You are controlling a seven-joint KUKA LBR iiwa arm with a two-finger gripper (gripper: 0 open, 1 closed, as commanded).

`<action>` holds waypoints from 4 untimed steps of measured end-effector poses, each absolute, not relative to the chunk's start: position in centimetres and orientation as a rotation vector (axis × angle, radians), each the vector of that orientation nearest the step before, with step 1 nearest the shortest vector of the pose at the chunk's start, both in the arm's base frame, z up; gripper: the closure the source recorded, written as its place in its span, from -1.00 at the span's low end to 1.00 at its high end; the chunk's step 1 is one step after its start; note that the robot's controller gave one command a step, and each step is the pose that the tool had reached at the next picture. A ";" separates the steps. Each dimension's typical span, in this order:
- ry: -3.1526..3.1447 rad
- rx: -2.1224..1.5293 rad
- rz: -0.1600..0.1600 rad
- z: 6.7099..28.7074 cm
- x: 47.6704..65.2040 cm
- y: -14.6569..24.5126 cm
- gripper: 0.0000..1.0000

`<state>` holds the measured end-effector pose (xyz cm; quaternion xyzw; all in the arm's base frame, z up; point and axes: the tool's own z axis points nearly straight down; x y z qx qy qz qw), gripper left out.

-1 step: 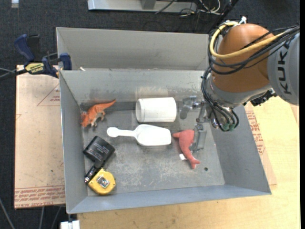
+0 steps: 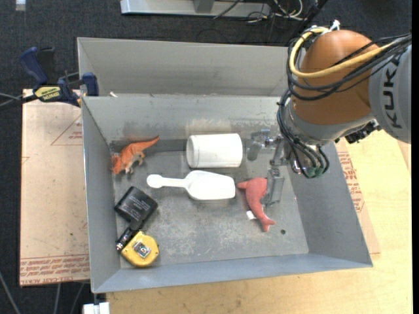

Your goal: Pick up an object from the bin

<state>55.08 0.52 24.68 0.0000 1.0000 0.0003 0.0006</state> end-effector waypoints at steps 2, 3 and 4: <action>3.135 -0.062 0.002 16.9 56.1 2.2 -1.00; 3.131 0.225 0.003 13.6 57.1 1.9 -1.00; 3.120 0.321 0.003 11.4 59.2 3.5 -1.00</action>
Offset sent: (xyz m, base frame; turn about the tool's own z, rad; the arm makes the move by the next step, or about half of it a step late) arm 0.0143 0.0292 -0.1736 0.0966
